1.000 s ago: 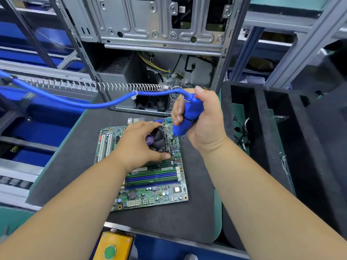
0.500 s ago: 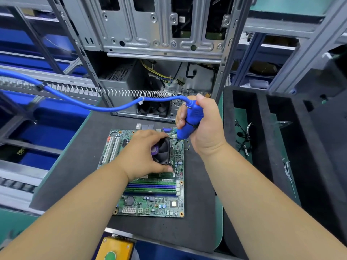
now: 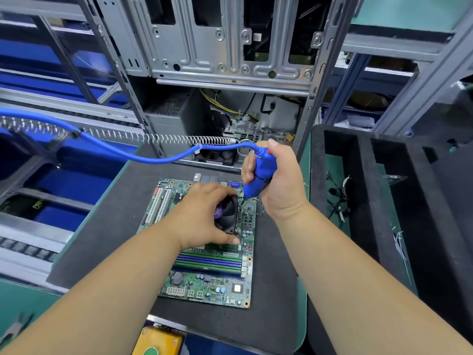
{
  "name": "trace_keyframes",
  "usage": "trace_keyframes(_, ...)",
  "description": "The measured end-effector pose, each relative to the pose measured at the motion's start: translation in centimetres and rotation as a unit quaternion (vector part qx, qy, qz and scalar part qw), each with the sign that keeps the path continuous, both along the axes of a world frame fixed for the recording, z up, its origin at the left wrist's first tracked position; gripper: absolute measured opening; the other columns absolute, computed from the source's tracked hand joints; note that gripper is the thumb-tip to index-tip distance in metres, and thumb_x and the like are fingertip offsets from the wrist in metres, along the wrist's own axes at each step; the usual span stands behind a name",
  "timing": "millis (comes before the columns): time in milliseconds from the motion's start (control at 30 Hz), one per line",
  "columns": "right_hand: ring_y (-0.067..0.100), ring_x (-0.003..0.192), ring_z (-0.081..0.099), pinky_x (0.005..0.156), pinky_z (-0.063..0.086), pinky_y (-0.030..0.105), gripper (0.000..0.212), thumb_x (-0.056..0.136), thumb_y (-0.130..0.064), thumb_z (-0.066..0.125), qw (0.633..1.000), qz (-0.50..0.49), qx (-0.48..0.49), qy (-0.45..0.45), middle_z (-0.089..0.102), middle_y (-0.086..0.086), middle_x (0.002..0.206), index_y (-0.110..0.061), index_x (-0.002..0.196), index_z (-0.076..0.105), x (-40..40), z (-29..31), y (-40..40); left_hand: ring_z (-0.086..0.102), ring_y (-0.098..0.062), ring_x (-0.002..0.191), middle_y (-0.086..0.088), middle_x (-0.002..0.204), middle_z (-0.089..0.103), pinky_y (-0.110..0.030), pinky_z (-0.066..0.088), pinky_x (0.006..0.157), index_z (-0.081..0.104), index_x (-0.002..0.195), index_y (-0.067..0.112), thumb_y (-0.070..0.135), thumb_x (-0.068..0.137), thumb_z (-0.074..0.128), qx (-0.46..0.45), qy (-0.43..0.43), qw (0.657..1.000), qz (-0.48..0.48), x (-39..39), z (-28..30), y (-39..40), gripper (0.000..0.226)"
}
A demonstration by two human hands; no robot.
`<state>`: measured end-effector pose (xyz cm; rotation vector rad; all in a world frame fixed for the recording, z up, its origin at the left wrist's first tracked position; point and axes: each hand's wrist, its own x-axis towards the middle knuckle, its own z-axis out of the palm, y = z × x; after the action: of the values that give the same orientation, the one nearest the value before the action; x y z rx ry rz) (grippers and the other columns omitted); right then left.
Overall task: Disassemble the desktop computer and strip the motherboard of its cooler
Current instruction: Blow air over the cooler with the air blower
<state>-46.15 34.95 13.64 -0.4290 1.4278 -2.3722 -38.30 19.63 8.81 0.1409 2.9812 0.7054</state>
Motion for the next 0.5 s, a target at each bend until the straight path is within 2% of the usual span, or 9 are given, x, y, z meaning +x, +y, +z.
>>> trace_keyframes(133,0.02,0.046,0.044,0.047,0.038,0.025,0.04,0.073,-0.047,0.052,1.0,0.007,0.019,0.005,0.05,0.004,0.051,-0.008,0.065,0.05,0.2,-0.4,0.0,0.035,-0.016,0.114,0.013,0.119,0.047,-0.03,0.032,0.103,0.044,0.138,0.031,0.065,0.049,0.083,0.001,-0.001,1.0,-0.002,0.0,0.0,0.0,0.103)
trace_keyframes(267,0.019,0.045,0.045,0.049,0.039,0.026,0.027,0.073,-0.046,0.053,1.0,0.006,0.018,0.018,0.053,0.002,0.052,-0.024,0.06,0.06,0.3,-0.3,0.0,0.032,-0.013,0.111,0.017,0.114,0.041,-0.027,0.032,0.097,0.041,0.136,0.035,0.073,0.047,0.077,0.016,-0.044,0.999,-0.017,-0.1,0.7,0.0,0.103)
trace_keyframes(367,0.019,0.046,0.045,0.049,0.039,0.027,0.025,0.072,-0.045,0.052,0.999,0.021,0.034,0.025,0.052,0.001,0.052,-0.026,0.059,0.06,0.3,-0.2,-0.1,0.042,-0.014,0.114,0.014,0.11,0.048,-0.03,0.037,0.098,0.048,0.13,0.037,0.08,0.057,0.064,0.071,-0.057,0.996,0.02,-0.7,1.5,0.2,0.086)
trace_keyframes(433,0.019,0.046,0.044,0.049,0.038,0.027,0.027,0.072,-0.045,0.051,0.998,0.03,0.049,0.034,0.052,0.002,0.052,-0.022,0.058,0.057,0.2,-0.2,-0.2,0.048,-0.018,0.112,0.011,0.105,0.051,-0.036,0.04,0.099,0.054,0.121,0.034,0.075,0.066,0.064,0.045,-0.026,0.997,0.051,-1.0,1.7,0.6,0.07)
trace_keyframes(500,0.02,0.046,0.043,0.048,0.038,0.027,0.03,0.072,-0.045,0.052,0.997,0.036,0.054,0.036,0.052,0.003,0.052,-0.019,0.059,0.055,0.3,-0.3,-0.4,0.042,-0.02,0.115,0.009,0.11,0.048,-0.04,0.038,0.102,0.052,0.123,0.034,0.078,0.063,0.063,-0.005,-0.036,0.997,0.062,-0.9,1.8,1.0,0.076)
